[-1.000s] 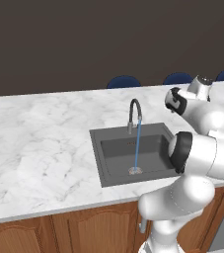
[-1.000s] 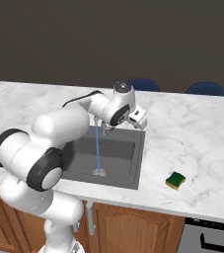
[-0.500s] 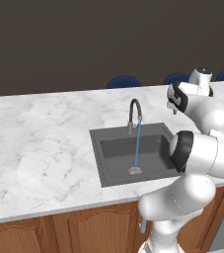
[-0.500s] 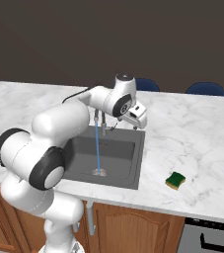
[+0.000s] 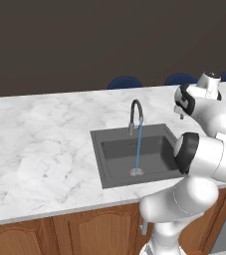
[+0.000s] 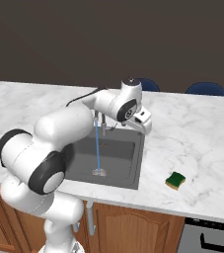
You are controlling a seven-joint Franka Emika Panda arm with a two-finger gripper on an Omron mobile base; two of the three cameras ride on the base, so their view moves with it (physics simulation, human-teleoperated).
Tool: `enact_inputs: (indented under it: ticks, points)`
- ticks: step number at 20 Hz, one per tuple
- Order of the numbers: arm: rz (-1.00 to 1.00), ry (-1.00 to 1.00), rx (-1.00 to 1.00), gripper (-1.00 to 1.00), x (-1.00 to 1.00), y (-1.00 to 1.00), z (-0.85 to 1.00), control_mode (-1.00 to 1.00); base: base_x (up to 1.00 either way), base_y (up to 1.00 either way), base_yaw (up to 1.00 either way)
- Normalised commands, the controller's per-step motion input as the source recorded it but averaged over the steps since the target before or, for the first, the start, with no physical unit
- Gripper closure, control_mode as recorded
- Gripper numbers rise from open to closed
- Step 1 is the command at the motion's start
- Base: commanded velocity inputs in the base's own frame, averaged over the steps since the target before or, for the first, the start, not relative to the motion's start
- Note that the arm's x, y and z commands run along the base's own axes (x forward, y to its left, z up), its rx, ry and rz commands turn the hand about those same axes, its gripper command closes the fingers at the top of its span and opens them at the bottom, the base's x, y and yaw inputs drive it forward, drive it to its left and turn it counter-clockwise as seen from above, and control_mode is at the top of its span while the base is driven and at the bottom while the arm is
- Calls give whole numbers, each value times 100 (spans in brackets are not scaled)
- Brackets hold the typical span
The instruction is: Soak the sponge with water for a few seconds and then drop it inside the sink.
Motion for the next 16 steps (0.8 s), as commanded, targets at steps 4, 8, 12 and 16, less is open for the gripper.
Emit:
enact_inputs:
  ticks: [4,8,12,16]
  points:
    - [-4,5,0,-100,-11,-27,-28,-100,0,0,0]
    - [-5,3,0,-100,-7,-37,-27,-100,0,0,0]
    - [-1,2,0,-100,0,-36,-43,-100,0,0,0]
    - [0,1,0,-100,-9,-44,-30,-100,0,0,0]
